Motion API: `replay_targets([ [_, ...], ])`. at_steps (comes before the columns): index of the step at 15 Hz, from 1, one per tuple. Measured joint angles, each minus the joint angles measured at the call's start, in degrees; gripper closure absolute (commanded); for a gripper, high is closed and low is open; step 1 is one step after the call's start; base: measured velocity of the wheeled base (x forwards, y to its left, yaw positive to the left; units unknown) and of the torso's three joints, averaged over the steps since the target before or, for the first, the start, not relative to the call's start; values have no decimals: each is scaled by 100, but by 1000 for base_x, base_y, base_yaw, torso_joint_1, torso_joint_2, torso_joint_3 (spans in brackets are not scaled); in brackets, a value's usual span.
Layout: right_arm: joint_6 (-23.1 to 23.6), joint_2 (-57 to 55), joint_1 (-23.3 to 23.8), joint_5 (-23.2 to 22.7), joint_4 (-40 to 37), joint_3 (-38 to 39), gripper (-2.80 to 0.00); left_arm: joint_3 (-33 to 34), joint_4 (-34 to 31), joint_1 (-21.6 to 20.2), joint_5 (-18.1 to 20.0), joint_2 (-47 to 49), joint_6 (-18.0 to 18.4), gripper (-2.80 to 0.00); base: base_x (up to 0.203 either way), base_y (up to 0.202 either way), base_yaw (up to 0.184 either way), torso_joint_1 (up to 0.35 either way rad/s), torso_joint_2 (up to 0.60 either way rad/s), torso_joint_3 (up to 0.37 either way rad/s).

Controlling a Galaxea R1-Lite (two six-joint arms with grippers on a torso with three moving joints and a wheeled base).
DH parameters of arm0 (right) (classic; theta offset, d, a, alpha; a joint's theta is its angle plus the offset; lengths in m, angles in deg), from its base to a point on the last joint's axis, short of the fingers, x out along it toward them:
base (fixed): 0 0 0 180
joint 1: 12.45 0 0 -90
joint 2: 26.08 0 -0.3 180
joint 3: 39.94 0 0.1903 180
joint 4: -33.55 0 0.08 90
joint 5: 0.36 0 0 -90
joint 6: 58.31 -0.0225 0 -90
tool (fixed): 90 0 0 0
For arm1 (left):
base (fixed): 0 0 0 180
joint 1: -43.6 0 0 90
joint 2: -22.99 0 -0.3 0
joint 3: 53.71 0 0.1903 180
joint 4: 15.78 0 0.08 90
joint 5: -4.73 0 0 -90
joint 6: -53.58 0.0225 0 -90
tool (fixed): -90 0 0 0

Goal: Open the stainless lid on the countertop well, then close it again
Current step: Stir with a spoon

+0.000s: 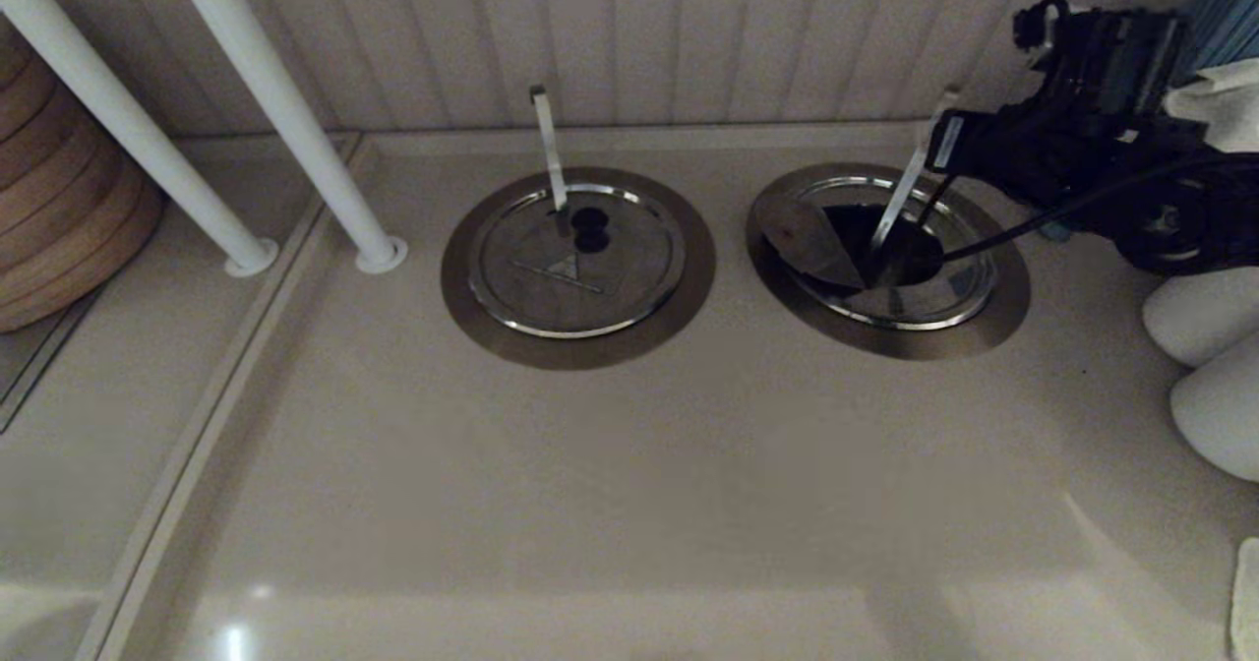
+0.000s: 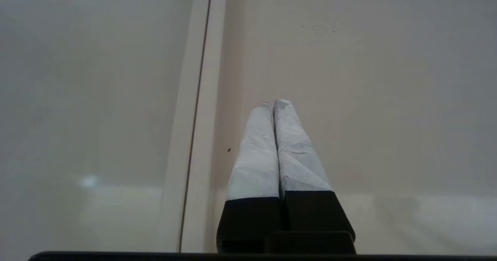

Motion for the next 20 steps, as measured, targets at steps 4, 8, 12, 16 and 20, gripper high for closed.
replay_targets([
  [4, 90, -915, 342, -172, 617, -552, -280, 0, 0, 0, 2, 0, 0, 0, 0, 0, 0, 0, 0, 0],
  [8, -218, -1313, 588, -511, 634, -798, -280, 0, -2, 0, 2, 0, 0, 0, 0, 0, 0, 0, 0, 0],
  [12, -308, -1442, 597, -669, 639, -811, -280, 0, 0, 0, 0, 0, 2, 0, 0, 0, 0, 0, 0, 0],
  [16, -436, -1546, 580, -892, 634, -816, -280, 0, 0, 0, 0, 0, 0, 0, 0, 0, 0, 0, 0, 0],
  [20, -436, -1600, 567, -895, 729, -868, 0, 0, 0, 0, 1, 0, 1, 0, 0, 0, 0, 0, 0, 0],
])
